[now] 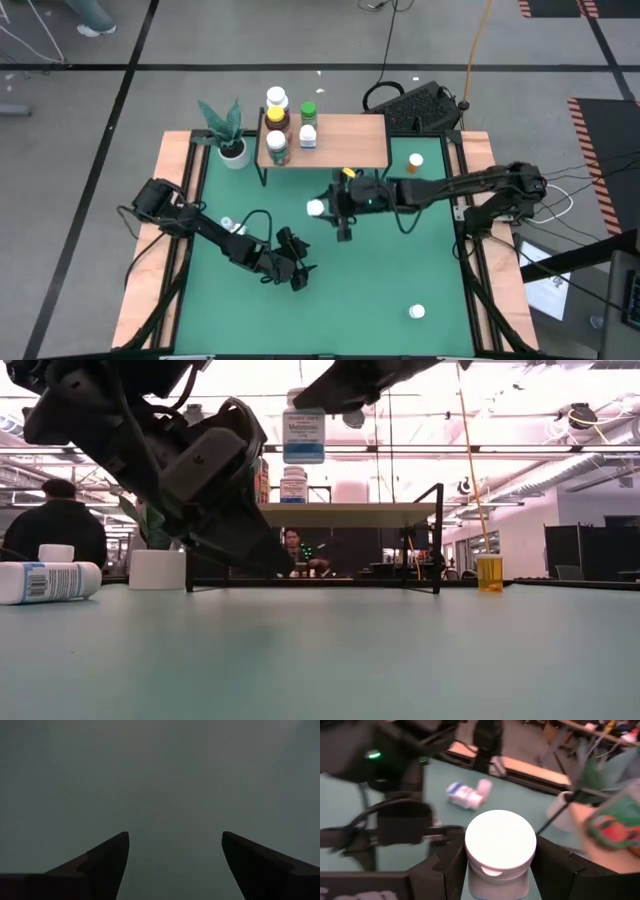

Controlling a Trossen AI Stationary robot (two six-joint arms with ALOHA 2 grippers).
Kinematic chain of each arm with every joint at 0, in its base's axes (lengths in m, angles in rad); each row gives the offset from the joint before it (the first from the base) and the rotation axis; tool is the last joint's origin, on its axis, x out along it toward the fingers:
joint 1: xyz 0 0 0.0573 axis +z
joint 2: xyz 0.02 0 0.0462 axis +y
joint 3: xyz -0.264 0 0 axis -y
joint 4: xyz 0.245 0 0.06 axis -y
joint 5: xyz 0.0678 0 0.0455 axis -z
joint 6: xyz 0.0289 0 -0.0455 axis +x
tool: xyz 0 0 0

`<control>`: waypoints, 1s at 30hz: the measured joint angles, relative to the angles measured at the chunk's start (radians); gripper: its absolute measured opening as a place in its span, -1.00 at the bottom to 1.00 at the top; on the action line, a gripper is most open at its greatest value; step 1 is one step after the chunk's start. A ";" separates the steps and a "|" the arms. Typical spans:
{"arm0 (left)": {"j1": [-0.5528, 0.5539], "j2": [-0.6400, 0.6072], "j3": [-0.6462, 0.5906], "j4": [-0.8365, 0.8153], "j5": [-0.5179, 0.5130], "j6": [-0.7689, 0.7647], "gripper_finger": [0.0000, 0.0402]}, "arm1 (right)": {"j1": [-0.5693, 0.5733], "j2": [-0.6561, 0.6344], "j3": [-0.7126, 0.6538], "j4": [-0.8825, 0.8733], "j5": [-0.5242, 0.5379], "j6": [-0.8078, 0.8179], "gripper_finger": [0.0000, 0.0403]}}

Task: Pick and place medicine bottles onto shelf by color
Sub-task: Put the bottom white blue pill bottle on the shelf aligned with the white blue pill bottle

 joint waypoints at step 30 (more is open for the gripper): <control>0.018 0.000 0.000 -0.006 0.000 -0.021 0.60 | -0.412 0.248 0.221 0.039 -0.265 -0.120 -0.09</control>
